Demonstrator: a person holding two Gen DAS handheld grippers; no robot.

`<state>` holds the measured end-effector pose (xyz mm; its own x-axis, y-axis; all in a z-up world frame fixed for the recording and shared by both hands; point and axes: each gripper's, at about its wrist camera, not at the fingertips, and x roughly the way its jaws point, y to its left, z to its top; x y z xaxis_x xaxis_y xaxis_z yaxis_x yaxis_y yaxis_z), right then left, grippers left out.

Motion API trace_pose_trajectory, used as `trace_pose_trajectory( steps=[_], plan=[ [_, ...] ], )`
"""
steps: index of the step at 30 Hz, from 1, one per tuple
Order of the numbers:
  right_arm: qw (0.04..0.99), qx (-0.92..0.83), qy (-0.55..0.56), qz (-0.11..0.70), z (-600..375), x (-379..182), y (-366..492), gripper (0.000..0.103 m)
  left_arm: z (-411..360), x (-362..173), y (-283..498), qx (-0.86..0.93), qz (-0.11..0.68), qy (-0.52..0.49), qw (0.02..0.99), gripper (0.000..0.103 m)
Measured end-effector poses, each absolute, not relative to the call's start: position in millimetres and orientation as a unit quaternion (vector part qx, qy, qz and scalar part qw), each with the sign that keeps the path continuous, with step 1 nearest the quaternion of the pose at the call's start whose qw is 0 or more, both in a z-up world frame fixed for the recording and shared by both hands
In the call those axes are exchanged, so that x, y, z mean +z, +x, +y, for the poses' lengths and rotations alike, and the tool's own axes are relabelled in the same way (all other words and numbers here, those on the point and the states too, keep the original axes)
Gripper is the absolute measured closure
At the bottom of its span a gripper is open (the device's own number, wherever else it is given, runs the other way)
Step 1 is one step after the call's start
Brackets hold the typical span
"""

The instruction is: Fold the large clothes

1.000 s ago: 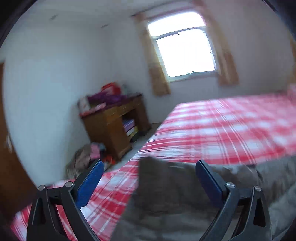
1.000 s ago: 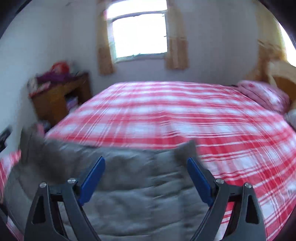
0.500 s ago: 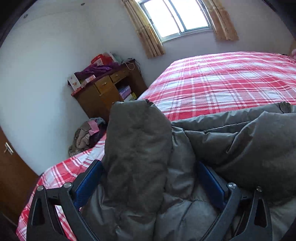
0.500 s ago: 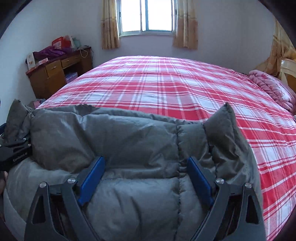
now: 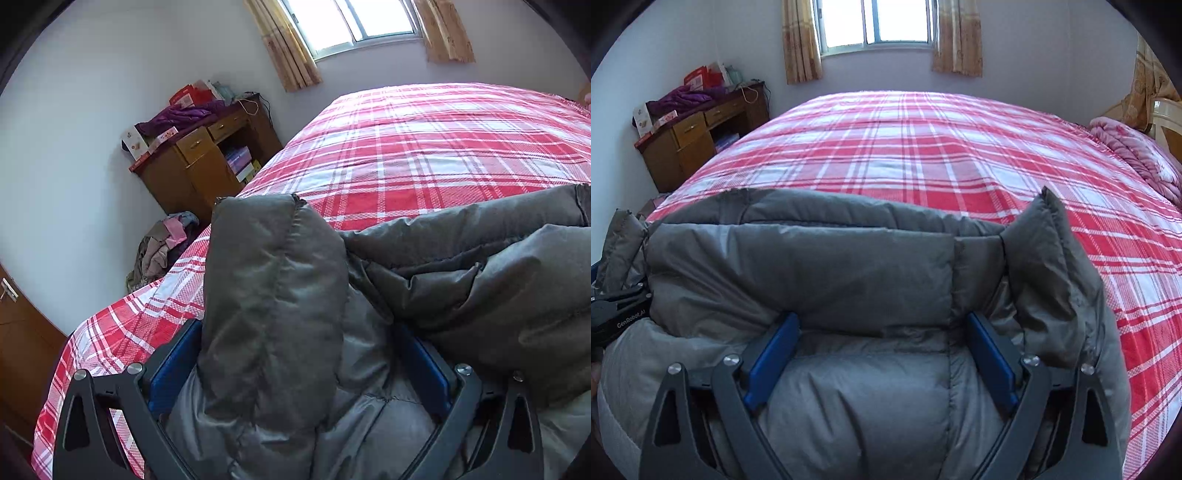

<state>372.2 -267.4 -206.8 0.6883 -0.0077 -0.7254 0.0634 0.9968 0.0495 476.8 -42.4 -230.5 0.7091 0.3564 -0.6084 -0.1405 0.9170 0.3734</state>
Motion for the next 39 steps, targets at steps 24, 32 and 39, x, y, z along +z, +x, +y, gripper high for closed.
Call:
trace_pose_trajectory(
  steps=[24, 32, 39],
  plan=[
    [0.903, -0.042, 0.002, 0.428, -259, -217, 383, 0.006, -45, -234, 480, 0.141, 0.364, 0.159, 0.907, 0.001],
    [0.901, -0.045, -0.003, 0.432, -257, -218, 386, 0.006, -46, -231, 481, 0.14, 0.372, 0.167, 0.902, 0.001],
    [0.91, -0.053, 0.002, 0.41, -251, -184, 366, 0.01, -25, -154, 419, 0.097, 0.316, 0.095, 0.939, 0.001]
  ],
)
